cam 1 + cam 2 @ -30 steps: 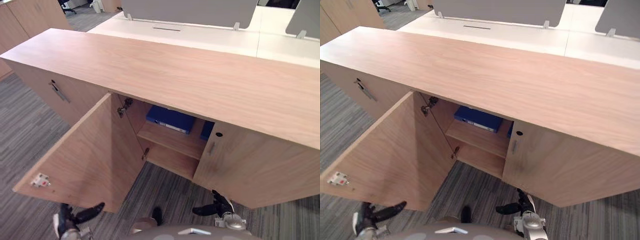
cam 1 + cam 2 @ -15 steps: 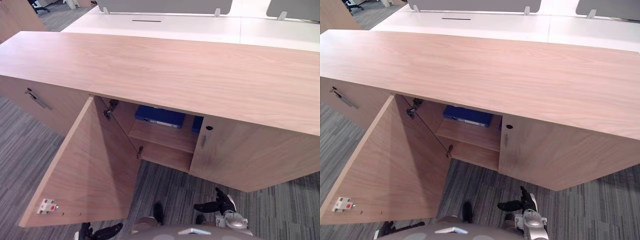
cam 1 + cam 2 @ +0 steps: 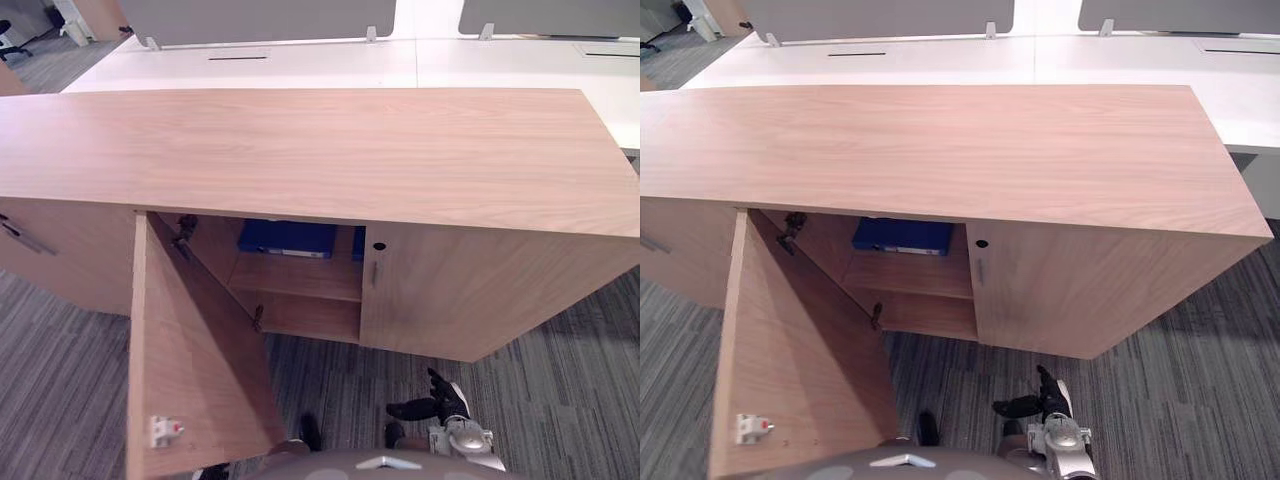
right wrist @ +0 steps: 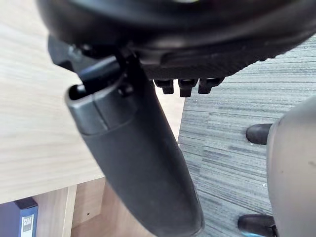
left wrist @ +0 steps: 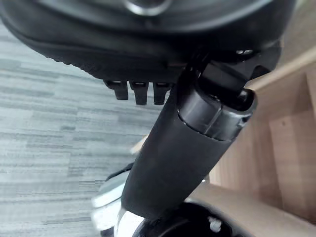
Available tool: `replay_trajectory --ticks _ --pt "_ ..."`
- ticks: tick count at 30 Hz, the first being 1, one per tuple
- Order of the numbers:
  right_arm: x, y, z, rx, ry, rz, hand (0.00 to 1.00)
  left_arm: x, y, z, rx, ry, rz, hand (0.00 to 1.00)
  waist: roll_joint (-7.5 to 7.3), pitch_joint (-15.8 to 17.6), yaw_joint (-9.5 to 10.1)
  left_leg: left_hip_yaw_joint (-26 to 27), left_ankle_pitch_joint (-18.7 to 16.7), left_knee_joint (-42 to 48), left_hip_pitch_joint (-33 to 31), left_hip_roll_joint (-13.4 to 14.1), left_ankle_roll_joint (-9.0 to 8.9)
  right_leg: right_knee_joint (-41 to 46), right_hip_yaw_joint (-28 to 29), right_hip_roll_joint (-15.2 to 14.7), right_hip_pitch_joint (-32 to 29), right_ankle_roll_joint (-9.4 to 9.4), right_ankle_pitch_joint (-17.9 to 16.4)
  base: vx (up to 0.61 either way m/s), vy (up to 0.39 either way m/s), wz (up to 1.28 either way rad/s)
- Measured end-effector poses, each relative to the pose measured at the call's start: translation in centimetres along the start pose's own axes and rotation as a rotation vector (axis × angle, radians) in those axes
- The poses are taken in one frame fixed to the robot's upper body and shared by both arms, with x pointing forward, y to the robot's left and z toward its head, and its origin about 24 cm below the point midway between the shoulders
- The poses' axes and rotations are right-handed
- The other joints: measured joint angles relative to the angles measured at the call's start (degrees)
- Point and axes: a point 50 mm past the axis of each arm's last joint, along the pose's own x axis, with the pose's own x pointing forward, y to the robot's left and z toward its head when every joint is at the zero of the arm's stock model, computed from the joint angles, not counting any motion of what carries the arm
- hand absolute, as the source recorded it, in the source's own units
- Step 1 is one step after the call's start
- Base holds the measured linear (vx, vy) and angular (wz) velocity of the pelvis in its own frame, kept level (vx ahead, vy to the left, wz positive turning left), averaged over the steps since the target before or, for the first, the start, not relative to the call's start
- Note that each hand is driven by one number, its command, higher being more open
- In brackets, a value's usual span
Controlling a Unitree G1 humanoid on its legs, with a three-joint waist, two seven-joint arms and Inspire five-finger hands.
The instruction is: Walk over to the cabinet, pick up the folder, carry it to the office cabinet, place the folder inside the office cabinet, then close the office cabinet door
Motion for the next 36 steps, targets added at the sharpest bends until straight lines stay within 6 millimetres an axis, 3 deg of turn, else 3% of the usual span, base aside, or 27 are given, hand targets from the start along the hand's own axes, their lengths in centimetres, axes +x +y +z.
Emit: replay_trajectory --ticks 6,9,13,16,18,25,32,36 --pt "0.0 0.5 0.1 0.021 0.0 -0.004 1.0 1.1 2.5 2.8 0.096 -0.074 0.049 1.0 -2.96 0.69 -0.83 -2.21 -1.74 3.18 -2.04 -0.55 -0.25 2.13 -2.27 -0.93 -0.9 0.07 -1.0 0.05 0.0 0.11" --pt "0.1 0.7 0.6 0.046 -0.007 -0.005 1.0 1.2 2.4 3.2 0.097 -0.084 0.047 1.0 -2.63 0.44 -0.98 -2.67 0.37 0.02 -0.59 -0.76 0.45 1.73 -2.84 -0.44 -0.57 0.08 -0.97 0.08 -0.02 0.1" --pt "0.5 0.9 1.4 0.054 -0.022 0.0 1.0 1.5 2.3 4.0 0.092 -0.107 0.046 1.0 -1.84 0.56 -1.11 -1.16 0.38 0.02 -0.78 -0.67 0.48 1.77 -0.78 -0.07 -1.84 0.16 -0.37 0.0 0.0 -0.28" --pt "0.7 0.9 1.7 0.047 -0.021 0.004 1.0 2.0 2.3 6.0 0.094 -0.158 0.045 1.0 -1.52 0.74 -1.24 0.61 0.38 0.01 -1.52 -0.56 0.49 1.25 1.8 0.28 -3.65 0.41 1.13 -0.1 0.039 -0.42" --pt "0.8 0.8 1.3 0.04 -0.001 0.005 1.0 2.4 1.2 9.3 0.05 -0.273 0.007 1.0 -1.67 0.87 -1.45 1.3 0.42 0.0 -1.54 -0.79 0.57 0.21 2.61 0.08 -3.6 0.81 2.24 -0.11 0.061 -0.21" --pt "0.9 1.1 1.6 0.028 -0.001 0.022 1.0 2.5 -0.4 12.8 0.024 -0.382 -0.047 1.0 -2.7 2.14 -2.98 2.19 0.31 -0.27 -0.89 -1.81 0.62 -0.85 4.43 -0.8 -3.4 1.35 3.78 -0.11 0.053 -0.11" --pt "1.1 1.1 1.5 0.026 0.017 0.028 1.0 2.4 -1.5 13.7 -0.004 -0.424 -0.069 1.0 -2.9 2.06 -3.04 2.86 -0.04 -0.24 0.46 -2.19 1.04 -0.89 4.93 -1.08 -2.4 1.36 3.78 -0.01 0.04 -0.07" --pt "1.1 1.1 1.3 0.031 0.034 0.025 1.0 3.1 -1.3 11.8 -0.046 -0.336 -0.023 1.0 -3.27 2.22 -2.91 3.12 -0.32 0.01 2.17 -2.01 1.32 -1.48 5.12 -0.81 -0.63 1.48 4.21 0.07 0.026 -0.06"
